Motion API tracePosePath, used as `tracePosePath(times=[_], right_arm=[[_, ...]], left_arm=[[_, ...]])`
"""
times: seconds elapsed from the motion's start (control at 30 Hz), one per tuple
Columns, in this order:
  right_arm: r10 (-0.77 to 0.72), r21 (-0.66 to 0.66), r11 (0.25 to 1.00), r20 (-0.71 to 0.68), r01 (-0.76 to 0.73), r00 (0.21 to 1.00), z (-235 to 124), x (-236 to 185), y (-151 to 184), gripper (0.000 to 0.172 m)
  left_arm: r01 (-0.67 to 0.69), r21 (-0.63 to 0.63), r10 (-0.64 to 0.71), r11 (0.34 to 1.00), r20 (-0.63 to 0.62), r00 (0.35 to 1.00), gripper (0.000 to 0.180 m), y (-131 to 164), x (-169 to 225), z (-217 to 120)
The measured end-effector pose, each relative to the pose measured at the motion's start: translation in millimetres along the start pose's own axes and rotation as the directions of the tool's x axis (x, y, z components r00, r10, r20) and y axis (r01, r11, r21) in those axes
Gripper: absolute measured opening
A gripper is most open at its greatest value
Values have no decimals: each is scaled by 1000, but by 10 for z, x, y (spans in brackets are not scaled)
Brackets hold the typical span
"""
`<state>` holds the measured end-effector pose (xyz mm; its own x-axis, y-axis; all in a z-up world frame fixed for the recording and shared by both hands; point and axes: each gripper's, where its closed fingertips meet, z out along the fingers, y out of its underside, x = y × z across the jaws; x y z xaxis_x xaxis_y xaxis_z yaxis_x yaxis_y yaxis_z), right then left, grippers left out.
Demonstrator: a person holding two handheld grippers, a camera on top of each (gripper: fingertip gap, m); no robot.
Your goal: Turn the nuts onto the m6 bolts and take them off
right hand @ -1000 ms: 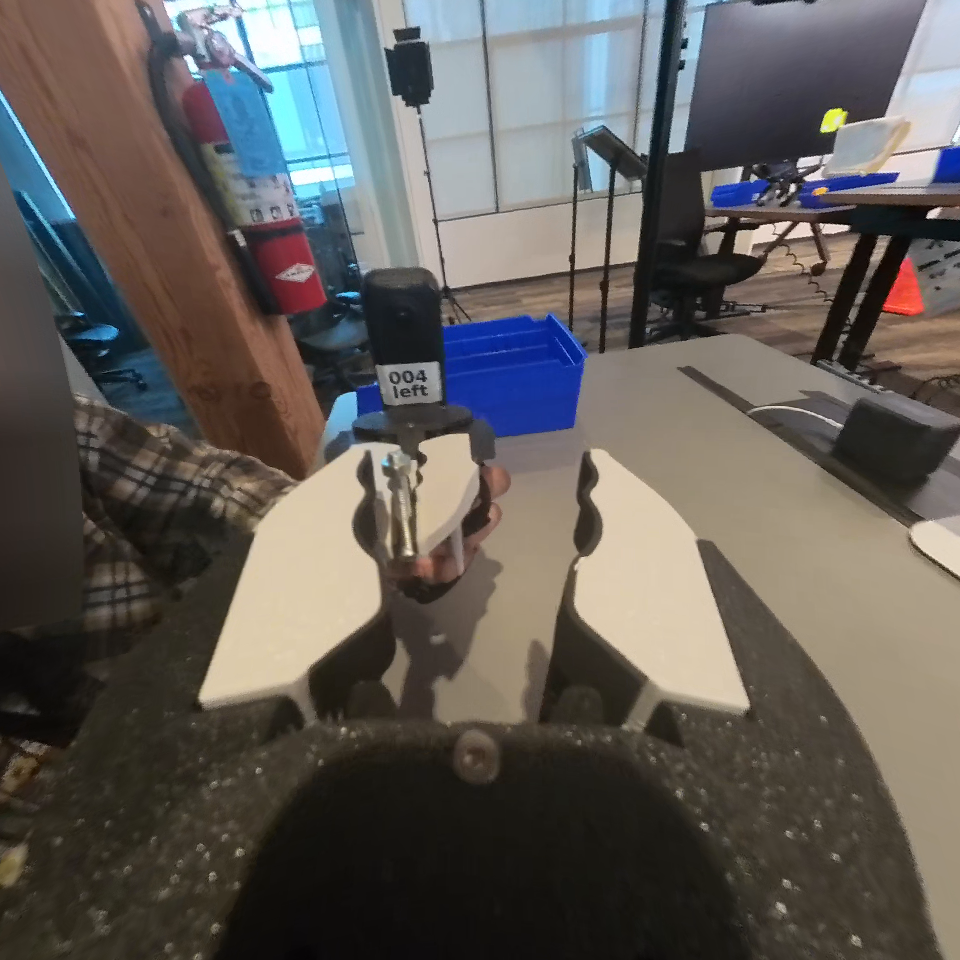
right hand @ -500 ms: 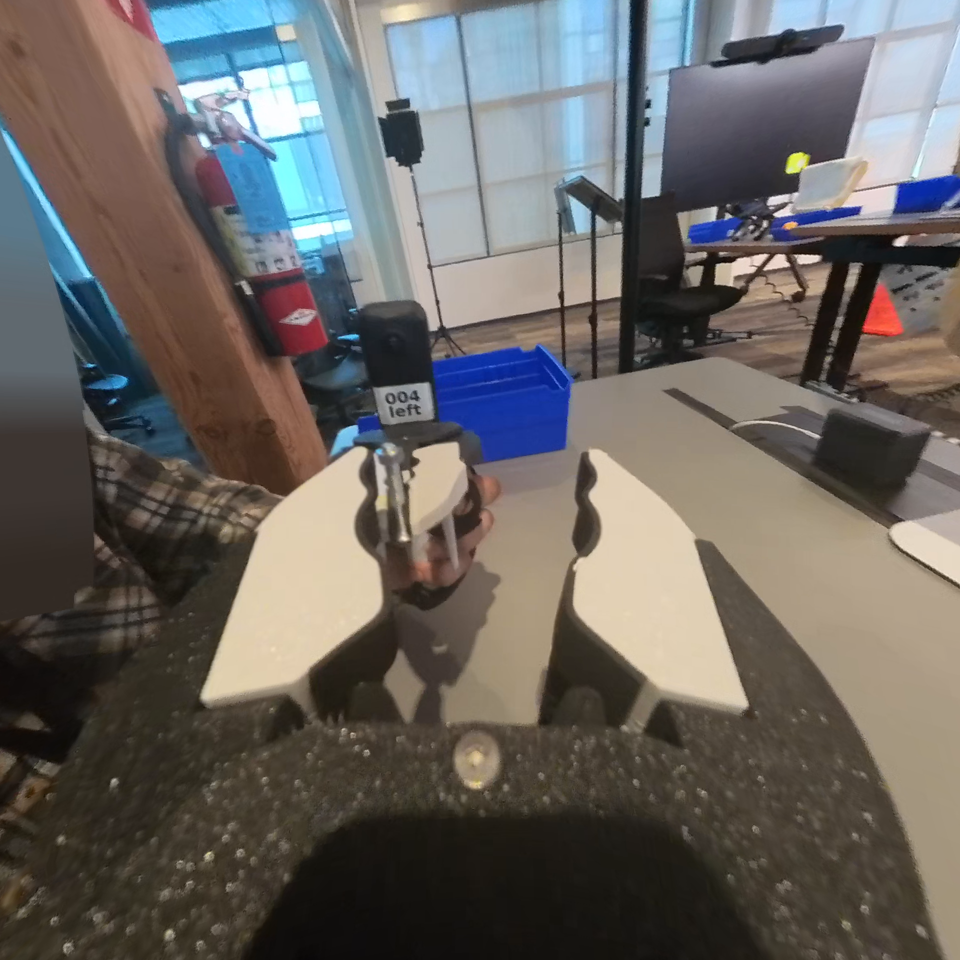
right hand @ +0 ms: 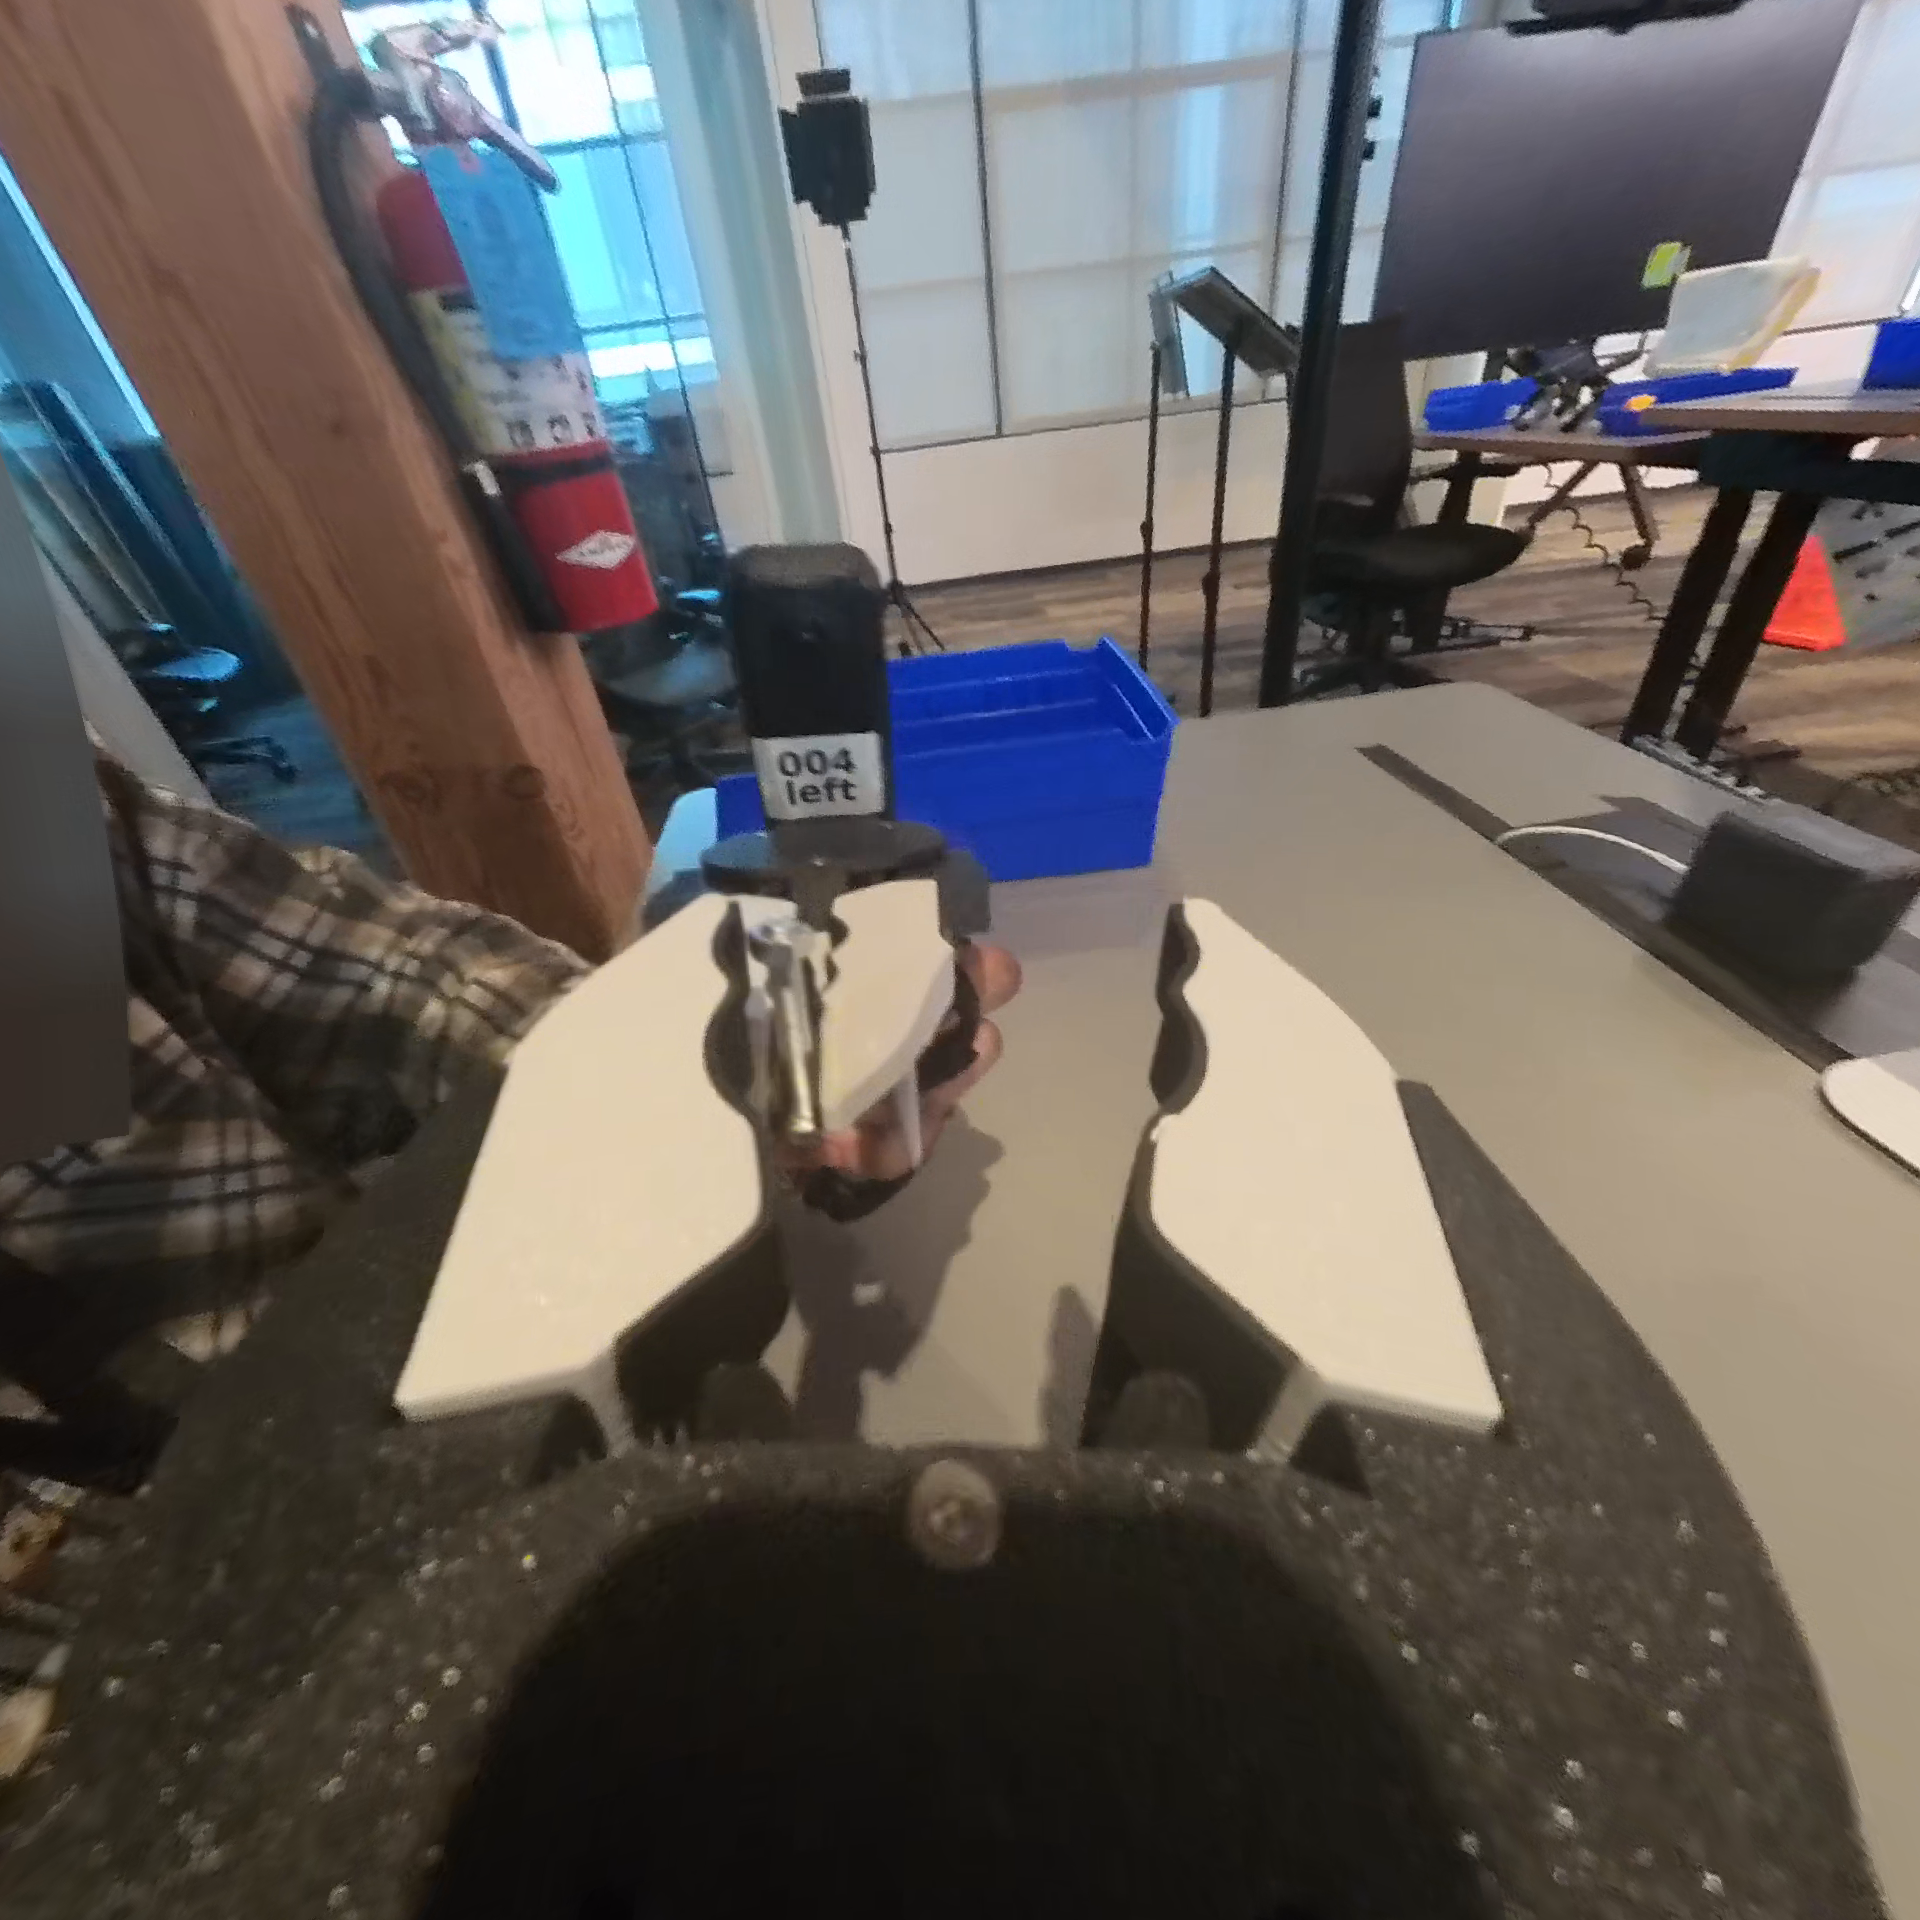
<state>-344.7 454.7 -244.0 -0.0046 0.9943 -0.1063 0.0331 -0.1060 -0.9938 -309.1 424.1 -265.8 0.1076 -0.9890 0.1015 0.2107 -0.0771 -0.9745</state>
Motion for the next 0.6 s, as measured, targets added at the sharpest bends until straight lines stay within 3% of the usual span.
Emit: tracePosePath(times=[0.13, 0.6], right_arm=[[36, 44, 998, -9, -35, 999, -156, 48, -31, 76], [27, 31, 999, -29, -26, 999, -135, -5, -28, 75]], left_arm=[[-4, 7, 4, 1000, 5, 1000, 4, -23, -13, -20], [-10, 3, 10, 1000, 9, 1000, 5, -21, -11, -12]])
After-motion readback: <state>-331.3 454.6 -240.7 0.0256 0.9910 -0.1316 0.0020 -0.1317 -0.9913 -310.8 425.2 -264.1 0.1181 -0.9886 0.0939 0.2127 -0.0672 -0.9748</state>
